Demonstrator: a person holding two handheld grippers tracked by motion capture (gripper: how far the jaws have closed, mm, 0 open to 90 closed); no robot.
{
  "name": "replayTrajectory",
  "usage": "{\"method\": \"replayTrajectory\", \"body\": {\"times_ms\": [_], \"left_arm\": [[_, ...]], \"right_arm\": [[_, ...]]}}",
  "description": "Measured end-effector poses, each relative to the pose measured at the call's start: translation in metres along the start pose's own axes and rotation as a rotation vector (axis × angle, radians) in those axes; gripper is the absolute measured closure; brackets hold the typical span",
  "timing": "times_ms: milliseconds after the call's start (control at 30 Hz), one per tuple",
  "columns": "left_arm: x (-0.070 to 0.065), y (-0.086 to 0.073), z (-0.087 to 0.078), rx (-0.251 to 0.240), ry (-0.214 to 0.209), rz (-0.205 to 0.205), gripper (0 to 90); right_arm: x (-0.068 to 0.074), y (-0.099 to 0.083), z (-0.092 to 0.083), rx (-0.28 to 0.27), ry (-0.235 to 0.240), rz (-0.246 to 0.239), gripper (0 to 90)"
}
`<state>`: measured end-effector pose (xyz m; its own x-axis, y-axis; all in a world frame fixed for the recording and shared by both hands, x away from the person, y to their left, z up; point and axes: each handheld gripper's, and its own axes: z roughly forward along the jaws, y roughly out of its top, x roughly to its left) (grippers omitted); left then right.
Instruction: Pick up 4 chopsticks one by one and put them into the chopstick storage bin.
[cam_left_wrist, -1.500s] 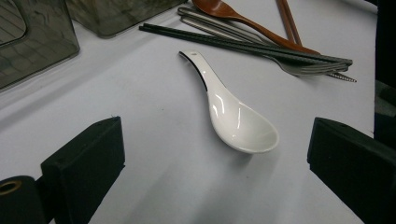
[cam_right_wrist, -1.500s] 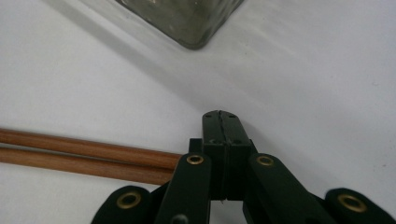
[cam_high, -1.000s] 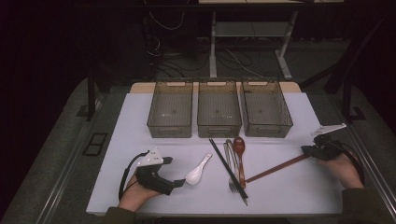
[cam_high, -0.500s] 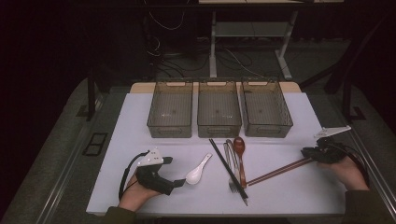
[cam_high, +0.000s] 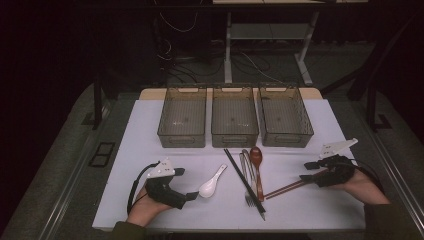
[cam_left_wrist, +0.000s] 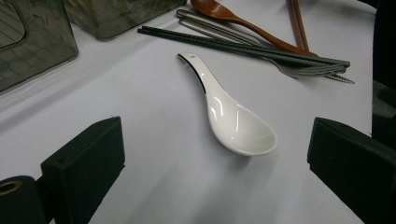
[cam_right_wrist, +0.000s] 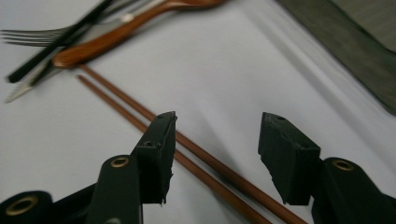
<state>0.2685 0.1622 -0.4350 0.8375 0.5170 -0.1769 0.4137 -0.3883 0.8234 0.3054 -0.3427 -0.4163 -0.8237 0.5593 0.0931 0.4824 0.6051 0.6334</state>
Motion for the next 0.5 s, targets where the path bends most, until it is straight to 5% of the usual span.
{"method": "replayTrajectory", "body": {"times_ms": [267, 500], "left_arm": [[-0.001, 0.000, 0.001, 0.003, -0.002, 0.004, 3.2], [-0.001, 0.000, 0.001, 0.004, -0.002, 0.004, 3.2]], "right_arm": [[0.031, 0.017, 0.027, 0.026, 0.128, -0.134, 51.7], [0.041, 0.022, 0.045, 0.056, 0.169, -0.220, 58.1]]}}
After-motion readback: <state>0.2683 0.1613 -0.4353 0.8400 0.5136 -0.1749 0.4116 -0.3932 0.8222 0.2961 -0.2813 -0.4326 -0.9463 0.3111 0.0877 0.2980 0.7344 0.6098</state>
